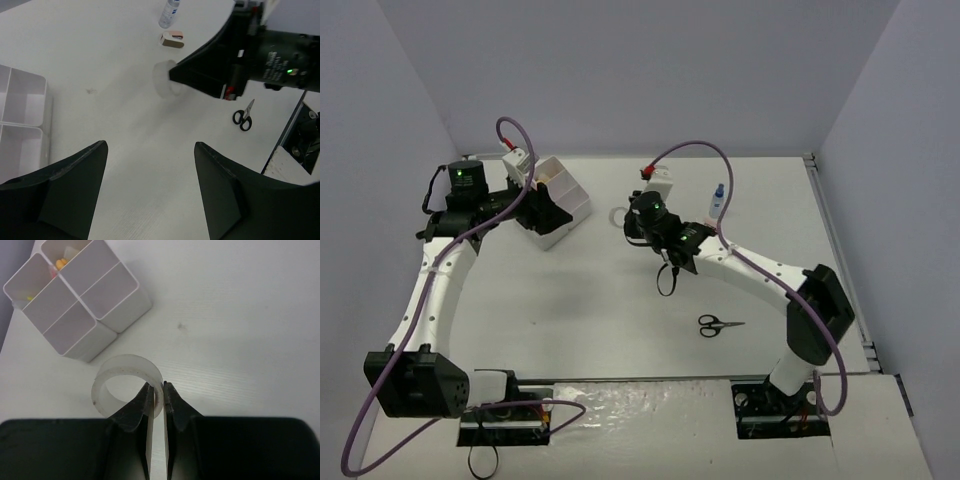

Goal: Sort the stationery into containers
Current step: Place the stationery in the storage box.

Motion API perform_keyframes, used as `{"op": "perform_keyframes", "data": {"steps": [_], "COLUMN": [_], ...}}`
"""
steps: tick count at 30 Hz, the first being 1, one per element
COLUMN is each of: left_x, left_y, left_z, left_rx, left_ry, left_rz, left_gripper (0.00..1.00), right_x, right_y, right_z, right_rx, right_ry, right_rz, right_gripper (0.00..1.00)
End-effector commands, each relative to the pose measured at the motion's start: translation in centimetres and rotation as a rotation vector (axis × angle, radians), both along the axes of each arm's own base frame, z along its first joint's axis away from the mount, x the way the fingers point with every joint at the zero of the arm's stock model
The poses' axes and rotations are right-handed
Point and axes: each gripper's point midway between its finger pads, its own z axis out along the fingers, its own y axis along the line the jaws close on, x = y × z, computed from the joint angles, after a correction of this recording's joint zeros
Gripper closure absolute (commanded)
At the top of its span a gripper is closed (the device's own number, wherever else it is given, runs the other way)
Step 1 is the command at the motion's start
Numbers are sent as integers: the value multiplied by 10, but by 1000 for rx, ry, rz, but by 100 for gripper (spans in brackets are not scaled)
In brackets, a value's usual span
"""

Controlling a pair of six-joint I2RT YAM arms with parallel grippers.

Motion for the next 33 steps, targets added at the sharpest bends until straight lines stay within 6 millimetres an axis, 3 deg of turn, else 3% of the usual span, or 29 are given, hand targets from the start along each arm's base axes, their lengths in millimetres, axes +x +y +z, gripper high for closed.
{"op": "perform_keyframes", "data": {"steps": [1,5,15,23,28,33], "left_x": [-15,-13,7,15,27,31], "left_y": [-9,-11,-6,-1,4,5], "left_z": [29,17,-1,-9,-12,-12], "left_rx": [-25,-29,-29,-16,-17,-21], "left_ry": [-70,-41,3,-9,-7,2], "left_rz": [-58,-54,36,85,144,158], "left_gripper": [33,33,33,35,45,46], "right_x": [16,13,4,-2,-10,-14], "right_y": [62,87,110,118,123,126], "right_z": [39,52,71,82,87,92], "right_rx": [93,126,191,238,255,270], "right_ry": [-112,-152,-204,-225,-233,-242], "right_rz": [90,136,181,215,244,269], "right_gripper": [100,100,100,100,100,100]}}
